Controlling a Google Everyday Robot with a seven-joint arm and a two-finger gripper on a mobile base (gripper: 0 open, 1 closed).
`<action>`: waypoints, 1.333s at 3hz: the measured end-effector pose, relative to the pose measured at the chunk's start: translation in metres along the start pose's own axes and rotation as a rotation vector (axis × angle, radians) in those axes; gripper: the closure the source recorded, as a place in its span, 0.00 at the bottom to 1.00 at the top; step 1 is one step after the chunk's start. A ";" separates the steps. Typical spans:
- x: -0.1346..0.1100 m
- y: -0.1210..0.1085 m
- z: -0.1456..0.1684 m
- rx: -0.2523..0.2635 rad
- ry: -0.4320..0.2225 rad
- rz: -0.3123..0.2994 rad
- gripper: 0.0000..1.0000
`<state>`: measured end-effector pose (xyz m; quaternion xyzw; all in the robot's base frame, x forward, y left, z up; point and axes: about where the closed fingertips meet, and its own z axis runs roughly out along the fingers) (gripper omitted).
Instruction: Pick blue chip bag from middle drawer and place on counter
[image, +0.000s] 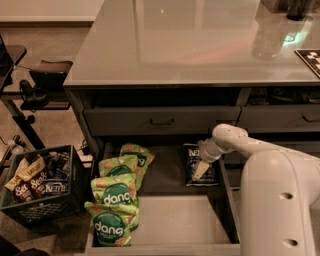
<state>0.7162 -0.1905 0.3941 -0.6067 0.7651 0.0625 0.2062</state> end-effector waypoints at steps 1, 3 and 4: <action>0.008 -0.002 0.020 -0.031 0.014 0.019 0.00; 0.015 -0.002 0.032 -0.056 0.025 0.032 0.19; 0.015 -0.002 0.032 -0.056 0.025 0.032 0.42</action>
Offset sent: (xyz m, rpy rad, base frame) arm 0.0118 -0.0084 -0.0454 -0.0125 0.0943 -0.0194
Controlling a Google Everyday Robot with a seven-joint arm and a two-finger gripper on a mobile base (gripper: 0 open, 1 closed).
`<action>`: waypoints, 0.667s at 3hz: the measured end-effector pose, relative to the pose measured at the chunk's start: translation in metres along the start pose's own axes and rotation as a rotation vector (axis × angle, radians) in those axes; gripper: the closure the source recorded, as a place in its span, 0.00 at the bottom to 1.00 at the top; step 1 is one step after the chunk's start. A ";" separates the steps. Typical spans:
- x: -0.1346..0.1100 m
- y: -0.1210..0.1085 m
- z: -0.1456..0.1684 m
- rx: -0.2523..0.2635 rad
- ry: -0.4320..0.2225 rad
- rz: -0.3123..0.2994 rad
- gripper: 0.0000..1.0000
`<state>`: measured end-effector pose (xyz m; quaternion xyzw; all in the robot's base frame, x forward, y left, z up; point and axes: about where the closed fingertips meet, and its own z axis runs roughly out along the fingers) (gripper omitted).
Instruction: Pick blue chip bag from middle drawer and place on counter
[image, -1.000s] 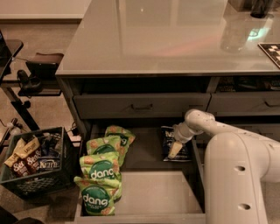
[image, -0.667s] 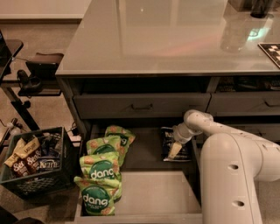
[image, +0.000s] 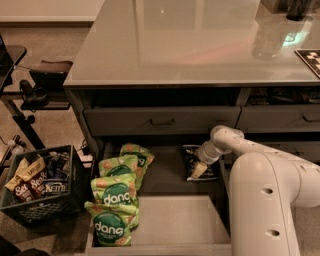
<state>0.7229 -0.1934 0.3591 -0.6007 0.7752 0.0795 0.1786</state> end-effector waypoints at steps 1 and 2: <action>0.000 0.000 0.000 0.000 0.000 0.000 0.65; 0.000 0.000 0.000 0.000 0.000 0.000 0.89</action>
Offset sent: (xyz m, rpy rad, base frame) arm 0.0000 0.0000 0.0000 0.0000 0.0000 0.0000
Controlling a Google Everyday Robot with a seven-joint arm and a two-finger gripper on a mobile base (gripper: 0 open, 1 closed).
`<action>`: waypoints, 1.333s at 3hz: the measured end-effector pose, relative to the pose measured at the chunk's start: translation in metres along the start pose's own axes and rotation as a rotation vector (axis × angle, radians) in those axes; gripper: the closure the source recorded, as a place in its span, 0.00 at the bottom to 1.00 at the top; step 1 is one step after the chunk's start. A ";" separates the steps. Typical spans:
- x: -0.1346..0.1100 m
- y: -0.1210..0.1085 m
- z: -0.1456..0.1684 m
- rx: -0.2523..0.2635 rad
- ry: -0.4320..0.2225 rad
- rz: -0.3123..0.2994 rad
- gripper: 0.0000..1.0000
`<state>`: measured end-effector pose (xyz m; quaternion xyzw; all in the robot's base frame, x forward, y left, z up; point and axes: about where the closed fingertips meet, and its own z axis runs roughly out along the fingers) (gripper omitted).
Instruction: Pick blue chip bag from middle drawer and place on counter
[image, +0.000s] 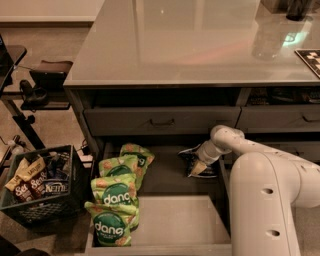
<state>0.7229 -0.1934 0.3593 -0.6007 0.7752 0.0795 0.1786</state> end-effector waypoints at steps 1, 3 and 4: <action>-0.002 -0.001 -0.006 0.000 0.000 0.000 1.00; -0.008 0.046 -0.097 0.109 -0.154 -0.046 1.00; -0.008 0.097 -0.127 0.094 -0.186 -0.065 1.00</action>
Offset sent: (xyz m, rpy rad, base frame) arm -0.0924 -0.0037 0.0805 0.1525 -0.1132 0.0507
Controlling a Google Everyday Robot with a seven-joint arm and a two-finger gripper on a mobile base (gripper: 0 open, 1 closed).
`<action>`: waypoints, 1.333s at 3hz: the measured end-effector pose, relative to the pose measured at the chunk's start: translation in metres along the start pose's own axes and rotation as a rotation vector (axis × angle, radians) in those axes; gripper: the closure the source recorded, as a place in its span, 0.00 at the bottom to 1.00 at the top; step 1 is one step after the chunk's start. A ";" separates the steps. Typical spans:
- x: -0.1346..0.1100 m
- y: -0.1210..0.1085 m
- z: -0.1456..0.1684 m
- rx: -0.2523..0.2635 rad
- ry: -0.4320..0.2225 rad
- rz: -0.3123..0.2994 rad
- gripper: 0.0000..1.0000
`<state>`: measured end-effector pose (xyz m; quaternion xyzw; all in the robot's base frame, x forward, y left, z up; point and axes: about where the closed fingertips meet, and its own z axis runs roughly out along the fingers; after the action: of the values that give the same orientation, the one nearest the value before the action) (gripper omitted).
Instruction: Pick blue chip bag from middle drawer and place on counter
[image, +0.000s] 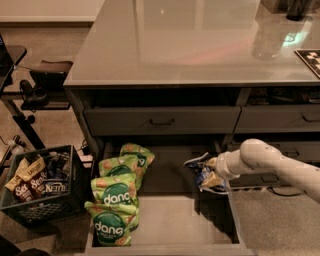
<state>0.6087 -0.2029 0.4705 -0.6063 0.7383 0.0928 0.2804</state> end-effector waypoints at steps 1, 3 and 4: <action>-0.018 0.042 -0.027 -0.043 -0.036 -0.038 1.00; -0.069 0.086 -0.072 -0.085 -0.127 -0.121 1.00; -0.091 0.088 -0.100 -0.051 -0.144 -0.151 1.00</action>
Offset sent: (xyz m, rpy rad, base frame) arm -0.1136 0.0497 0.0907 0.1135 -0.0286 0.2195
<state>0.5048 -0.1527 0.5832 -0.6588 0.6661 0.1335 0.3233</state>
